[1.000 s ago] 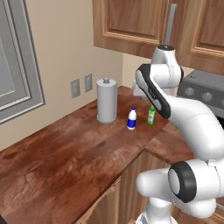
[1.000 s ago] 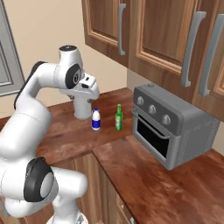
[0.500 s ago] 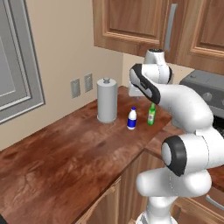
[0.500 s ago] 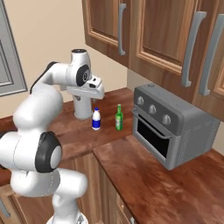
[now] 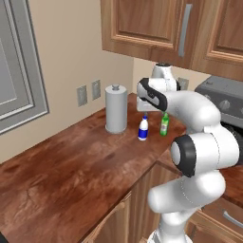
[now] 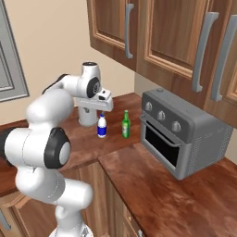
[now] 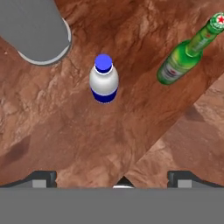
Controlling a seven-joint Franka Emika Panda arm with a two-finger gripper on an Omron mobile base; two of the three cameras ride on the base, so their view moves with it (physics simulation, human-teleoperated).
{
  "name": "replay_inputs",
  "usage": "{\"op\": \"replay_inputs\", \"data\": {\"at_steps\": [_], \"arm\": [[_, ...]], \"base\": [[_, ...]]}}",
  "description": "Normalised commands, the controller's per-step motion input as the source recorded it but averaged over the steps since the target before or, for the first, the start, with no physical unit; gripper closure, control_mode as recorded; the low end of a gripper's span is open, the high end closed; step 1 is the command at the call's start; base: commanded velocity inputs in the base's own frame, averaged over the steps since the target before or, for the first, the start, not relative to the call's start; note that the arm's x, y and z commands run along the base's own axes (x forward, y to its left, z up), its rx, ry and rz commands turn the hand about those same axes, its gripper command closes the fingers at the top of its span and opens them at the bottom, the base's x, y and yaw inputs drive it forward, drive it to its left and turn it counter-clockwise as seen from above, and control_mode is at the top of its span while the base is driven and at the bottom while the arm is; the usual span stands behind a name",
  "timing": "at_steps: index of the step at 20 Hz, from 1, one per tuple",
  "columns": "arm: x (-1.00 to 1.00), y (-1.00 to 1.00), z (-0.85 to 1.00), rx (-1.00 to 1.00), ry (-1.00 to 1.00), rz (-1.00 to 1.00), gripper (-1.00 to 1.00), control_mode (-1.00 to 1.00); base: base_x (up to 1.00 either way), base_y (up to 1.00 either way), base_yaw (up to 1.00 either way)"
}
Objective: Place the drinks on the dining counter in a tight cluster.
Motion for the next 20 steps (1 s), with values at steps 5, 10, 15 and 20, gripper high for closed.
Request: {"op": "replay_inputs", "data": {"at_steps": [5,10,15,20], "arm": [[0.37,0.0,-0.18,0.0,0.0,0.01,-1.0,-1.0],[0.43,0.0,-0.22,0.0,0.0,0.03,-1.0,-1.0],[0.32,0.0,-0.07,0.0,0.0,0.06,-1.0,-1.0],[0.38,0.0,-0.1,0.0,0.0,0.06,-1.0,-1.0]], "base": [[0.0,0.0,0.0],[0.0,0.0,0.0],[0.0,0.0,0.0],[0.0,0.0,0.0]]}}
